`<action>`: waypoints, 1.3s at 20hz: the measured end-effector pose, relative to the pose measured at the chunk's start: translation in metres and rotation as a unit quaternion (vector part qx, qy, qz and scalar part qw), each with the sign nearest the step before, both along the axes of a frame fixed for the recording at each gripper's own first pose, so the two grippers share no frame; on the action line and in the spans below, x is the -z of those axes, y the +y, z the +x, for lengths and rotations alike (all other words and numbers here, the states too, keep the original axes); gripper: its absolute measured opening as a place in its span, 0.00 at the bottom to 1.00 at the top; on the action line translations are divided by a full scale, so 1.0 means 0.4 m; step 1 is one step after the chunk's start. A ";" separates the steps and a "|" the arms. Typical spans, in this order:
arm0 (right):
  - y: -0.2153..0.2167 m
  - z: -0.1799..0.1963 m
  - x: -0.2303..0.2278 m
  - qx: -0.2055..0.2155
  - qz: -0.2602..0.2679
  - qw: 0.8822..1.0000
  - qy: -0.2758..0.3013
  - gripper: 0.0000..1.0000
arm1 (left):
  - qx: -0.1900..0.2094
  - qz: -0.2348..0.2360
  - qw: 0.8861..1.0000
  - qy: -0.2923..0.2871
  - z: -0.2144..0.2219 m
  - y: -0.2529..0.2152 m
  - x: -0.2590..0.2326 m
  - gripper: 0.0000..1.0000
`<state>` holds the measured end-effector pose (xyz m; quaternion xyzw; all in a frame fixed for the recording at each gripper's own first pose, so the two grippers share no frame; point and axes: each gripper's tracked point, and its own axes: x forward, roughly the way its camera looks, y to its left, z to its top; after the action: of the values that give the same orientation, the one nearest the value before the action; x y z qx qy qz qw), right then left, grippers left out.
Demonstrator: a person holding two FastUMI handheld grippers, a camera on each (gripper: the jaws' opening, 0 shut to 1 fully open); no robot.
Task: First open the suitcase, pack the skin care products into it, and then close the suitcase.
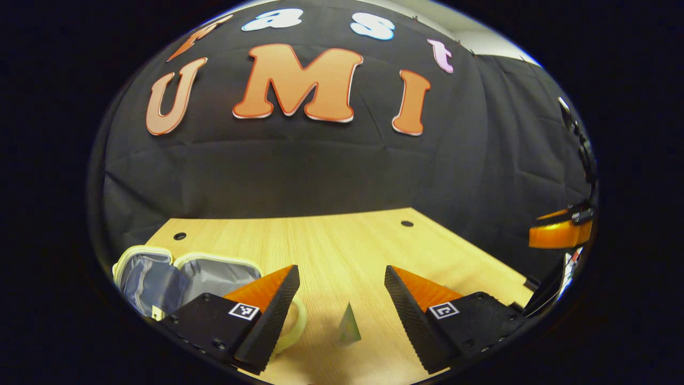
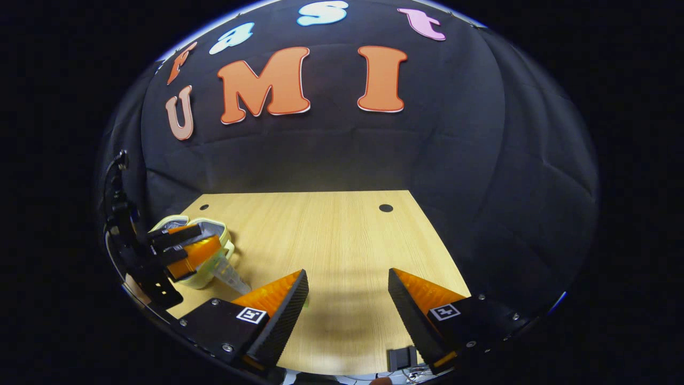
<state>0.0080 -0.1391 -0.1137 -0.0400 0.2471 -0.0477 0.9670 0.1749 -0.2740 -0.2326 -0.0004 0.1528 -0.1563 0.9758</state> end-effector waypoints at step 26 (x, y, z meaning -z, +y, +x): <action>0.083 0.036 0.024 -0.034 0.063 0.997 -0.002 0.96 | -0.004 0.025 0.980 0.196 -0.188 0.013 0.160 0.34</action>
<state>0.0222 -0.1061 -0.1235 0.0127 0.2463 0.0011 0.9691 0.0999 -0.2688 -0.2965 -0.0077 0.3449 -0.1456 0.9272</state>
